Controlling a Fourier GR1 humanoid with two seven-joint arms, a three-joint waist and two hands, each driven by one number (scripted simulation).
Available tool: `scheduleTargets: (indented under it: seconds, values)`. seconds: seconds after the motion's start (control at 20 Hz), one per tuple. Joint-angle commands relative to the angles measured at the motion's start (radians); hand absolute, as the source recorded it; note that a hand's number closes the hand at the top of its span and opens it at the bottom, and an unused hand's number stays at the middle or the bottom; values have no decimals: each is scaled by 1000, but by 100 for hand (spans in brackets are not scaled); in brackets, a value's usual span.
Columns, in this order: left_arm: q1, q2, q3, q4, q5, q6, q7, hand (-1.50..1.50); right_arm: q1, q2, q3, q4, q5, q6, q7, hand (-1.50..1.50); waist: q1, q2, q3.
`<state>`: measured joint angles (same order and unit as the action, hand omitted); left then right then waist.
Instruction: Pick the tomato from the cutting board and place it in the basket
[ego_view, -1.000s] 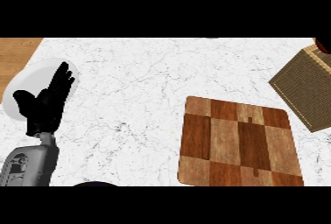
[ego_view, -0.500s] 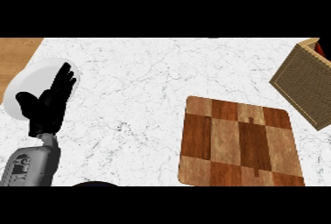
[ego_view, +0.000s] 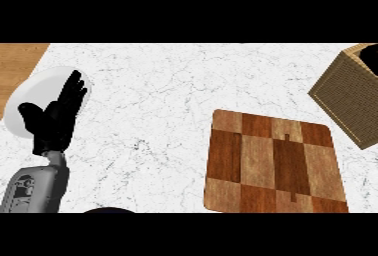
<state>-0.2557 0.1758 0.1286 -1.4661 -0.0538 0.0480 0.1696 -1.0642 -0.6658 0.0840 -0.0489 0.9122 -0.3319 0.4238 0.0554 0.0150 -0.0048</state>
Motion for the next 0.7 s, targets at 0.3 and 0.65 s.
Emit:
scheduleTargets:
  seconds: [0.3, 0.65]
  values:
    - [7, -2, 7, -15, 2, 8, 3, 0, 38, 21, -29, 26, -29, 72, 65, 150, -5, 4, 8]
    - [-3, -39, -44, -45, -39, 41, 44, 0, 58, 10, -72, -22, -75, -25, 90, -150, -4, 6, 9]
